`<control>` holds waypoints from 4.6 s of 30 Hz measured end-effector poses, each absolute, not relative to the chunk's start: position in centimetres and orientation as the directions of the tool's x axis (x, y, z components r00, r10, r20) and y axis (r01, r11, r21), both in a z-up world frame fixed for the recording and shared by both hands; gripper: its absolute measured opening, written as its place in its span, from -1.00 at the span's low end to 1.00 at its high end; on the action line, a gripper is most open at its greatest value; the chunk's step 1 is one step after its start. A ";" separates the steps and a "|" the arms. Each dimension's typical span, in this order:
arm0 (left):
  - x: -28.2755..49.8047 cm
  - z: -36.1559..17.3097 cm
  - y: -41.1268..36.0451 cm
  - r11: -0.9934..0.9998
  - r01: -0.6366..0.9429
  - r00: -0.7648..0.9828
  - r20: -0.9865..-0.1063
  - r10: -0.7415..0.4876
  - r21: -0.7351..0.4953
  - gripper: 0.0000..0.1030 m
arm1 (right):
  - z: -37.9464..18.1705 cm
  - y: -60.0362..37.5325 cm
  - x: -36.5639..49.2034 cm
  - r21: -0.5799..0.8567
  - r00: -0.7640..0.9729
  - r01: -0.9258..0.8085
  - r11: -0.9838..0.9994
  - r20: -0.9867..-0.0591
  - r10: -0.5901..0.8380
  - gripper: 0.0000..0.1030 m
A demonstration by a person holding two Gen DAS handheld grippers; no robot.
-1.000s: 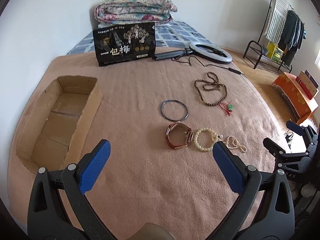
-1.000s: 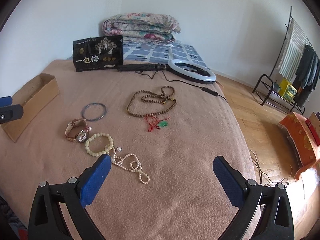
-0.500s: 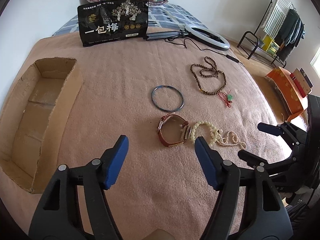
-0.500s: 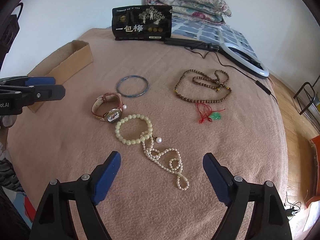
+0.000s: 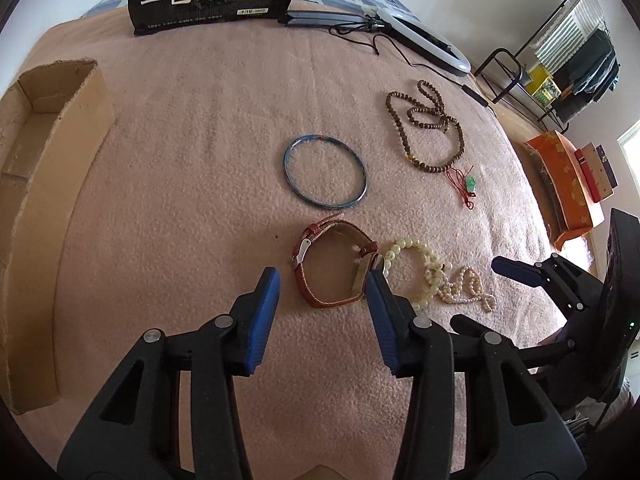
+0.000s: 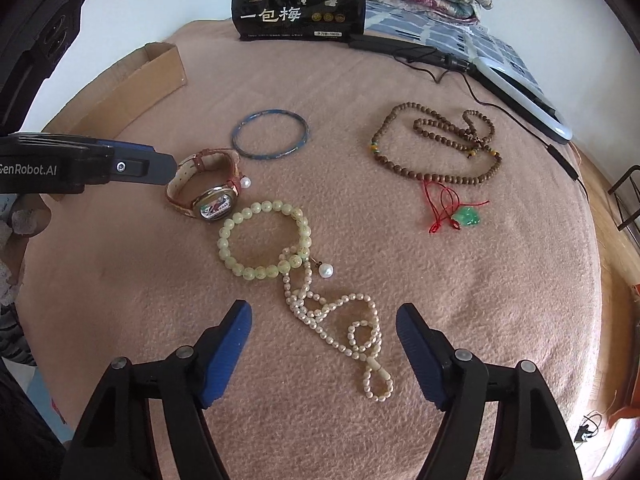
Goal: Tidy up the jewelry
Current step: 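Grasp the red-strap watch with the left tool while the right tool grasps the pearl necklace, then carry the watch with the left tool while the right tool carries the pearls to the box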
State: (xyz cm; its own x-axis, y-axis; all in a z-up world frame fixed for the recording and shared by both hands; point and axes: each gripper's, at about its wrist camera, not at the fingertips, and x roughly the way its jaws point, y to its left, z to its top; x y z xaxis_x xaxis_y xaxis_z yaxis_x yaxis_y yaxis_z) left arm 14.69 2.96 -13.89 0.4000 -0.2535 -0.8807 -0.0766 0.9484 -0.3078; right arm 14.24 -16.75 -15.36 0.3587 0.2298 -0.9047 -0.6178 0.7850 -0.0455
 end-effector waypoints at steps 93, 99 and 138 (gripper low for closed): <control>9.7 -4.6 15.3 0.905 -0.242 0.679 -0.727 -0.100 -0.350 -0.87 | -2.2 -9.2 16.1 0.112 0.493 -0.639 0.761 -0.700 0.517 -0.91; 8.2 -4.4 18.1 0.888 -0.293 0.688 -0.723 -0.061 -0.354 -0.87 | -0.9 -5.3 16.4 0.117 0.475 -0.685 0.719 -0.677 0.562 -0.91; 6.1 -12.2 27.1 0.727 -0.602 0.524 -0.850 0.049 -0.329 -0.88 | -6.9 15.3 18.9 0.117 0.329 -0.789 0.603 -0.749 0.575 -0.91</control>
State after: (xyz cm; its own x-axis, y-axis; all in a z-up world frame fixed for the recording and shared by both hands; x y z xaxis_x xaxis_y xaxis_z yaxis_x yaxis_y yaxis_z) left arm 6.08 27.07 -12.21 0.5241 0.0487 -0.8503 -0.6019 0.7275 -0.3294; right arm 18.90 15.30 -6.91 0.3286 0.5751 -0.7492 -0.7892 0.6029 0.1166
